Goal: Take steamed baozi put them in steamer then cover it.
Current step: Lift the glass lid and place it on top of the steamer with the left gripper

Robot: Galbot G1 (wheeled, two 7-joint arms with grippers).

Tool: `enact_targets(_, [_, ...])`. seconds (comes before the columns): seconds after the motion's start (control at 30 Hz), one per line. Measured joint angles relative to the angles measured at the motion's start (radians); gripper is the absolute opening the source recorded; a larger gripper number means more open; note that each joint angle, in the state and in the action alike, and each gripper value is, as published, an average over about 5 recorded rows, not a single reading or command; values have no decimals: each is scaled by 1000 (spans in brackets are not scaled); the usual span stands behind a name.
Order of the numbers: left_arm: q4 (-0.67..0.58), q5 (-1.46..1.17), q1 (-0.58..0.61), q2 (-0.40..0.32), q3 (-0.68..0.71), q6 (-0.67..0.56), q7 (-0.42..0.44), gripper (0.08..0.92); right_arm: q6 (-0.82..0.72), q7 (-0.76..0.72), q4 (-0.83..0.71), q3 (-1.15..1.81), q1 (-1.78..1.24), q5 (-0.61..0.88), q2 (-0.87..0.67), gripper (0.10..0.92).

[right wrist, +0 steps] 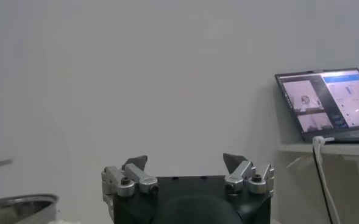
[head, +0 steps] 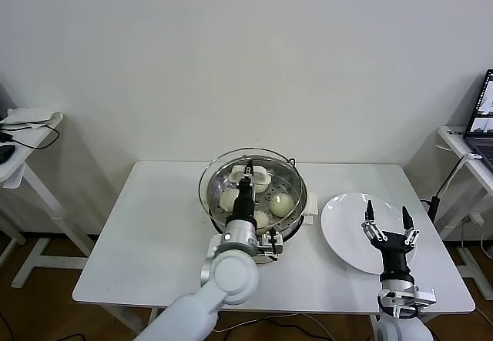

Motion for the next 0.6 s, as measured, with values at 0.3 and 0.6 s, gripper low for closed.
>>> enact_targets(0.3, [53,8,-20,-35,23,0,5,189,2,0,-11,0,5,-3,0,823])
enact_targets(0.6, [94,28,-29,-58,18,0,12,189,2,0,-19,-1,11,-4,0,823])
